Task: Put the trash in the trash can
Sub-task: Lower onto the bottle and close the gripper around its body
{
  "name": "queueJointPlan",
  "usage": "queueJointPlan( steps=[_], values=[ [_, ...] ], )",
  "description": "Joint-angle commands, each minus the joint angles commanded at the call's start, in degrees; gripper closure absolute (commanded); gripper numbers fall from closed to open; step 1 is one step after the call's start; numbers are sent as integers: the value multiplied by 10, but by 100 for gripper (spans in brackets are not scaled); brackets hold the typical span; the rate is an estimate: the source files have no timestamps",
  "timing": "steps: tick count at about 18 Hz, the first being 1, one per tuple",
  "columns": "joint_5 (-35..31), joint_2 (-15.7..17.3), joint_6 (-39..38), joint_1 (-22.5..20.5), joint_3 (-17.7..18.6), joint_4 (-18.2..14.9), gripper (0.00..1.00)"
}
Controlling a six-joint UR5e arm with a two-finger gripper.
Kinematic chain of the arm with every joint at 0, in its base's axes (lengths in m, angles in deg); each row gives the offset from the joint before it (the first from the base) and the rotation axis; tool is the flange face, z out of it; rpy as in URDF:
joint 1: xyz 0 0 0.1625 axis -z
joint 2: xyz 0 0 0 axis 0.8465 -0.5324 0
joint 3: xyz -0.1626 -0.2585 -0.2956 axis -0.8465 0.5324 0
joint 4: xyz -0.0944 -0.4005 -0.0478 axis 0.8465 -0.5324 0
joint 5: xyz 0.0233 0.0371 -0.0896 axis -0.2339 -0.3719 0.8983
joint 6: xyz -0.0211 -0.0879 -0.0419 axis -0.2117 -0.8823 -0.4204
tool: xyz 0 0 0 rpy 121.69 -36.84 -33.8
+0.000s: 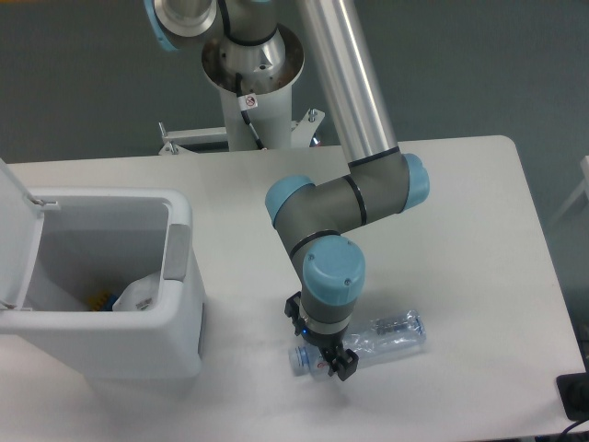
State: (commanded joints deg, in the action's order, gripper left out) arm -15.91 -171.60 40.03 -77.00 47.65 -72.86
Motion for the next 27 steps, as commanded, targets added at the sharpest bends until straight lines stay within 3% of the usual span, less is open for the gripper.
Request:
queueJointPlan(
  steps=[9, 17, 24, 27],
  values=[
    [-15, 7, -1, 5, 2, -2, 63],
    [2, 49, 4, -22, -2, -7, 68],
    [134, 99, -1, -53, -35, -10, 68],
    [211, 126, -52, -64, -41, -8, 72]
  ],
)
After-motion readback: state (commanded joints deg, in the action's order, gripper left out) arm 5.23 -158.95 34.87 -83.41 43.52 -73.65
